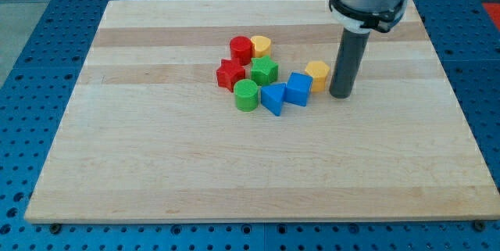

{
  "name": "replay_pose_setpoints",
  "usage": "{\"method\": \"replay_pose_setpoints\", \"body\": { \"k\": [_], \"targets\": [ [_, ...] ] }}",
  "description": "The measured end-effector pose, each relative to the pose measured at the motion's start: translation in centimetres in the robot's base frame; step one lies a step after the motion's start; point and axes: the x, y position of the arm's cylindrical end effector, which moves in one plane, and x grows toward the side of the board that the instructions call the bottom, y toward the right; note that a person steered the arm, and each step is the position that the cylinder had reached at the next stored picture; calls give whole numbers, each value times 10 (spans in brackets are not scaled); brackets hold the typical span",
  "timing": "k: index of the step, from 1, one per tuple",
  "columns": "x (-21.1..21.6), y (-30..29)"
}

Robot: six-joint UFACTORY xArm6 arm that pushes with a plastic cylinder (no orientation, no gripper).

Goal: Push the yellow hexagon to the right of the yellow heart

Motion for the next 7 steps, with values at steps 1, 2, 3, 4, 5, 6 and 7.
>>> {"method": "replay_pose_setpoints", "body": {
  "k": [1, 2, 3, 4, 5, 6, 7],
  "targets": [
    [-7, -12],
    [-16, -28],
    [-26, -44],
    [-34, -47],
    [-44, -48],
    [-48, -53],
    [-50, -57]
  ]
}}
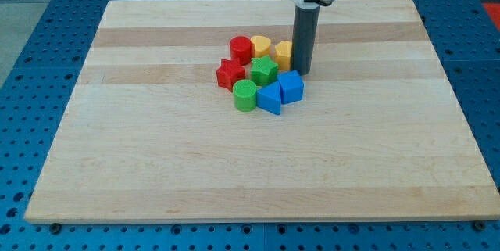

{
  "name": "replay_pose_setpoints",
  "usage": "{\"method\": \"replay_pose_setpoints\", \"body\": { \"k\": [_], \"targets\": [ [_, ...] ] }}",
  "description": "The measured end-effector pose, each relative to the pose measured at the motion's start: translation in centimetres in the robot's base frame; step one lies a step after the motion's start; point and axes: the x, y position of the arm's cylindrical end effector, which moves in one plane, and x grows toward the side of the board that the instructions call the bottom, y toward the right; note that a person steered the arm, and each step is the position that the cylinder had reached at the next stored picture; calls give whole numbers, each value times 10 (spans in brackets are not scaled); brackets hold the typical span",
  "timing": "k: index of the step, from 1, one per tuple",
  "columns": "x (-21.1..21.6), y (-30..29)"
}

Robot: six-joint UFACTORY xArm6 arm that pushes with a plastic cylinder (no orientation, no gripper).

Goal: Push the yellow hexagon to the right of the yellow heart

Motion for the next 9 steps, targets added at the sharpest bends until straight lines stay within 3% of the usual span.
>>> {"method": "replay_pose_setpoints", "body": {
  "k": [6, 9],
  "targets": [
    [-14, -6],
    [14, -15]
  ]
}}
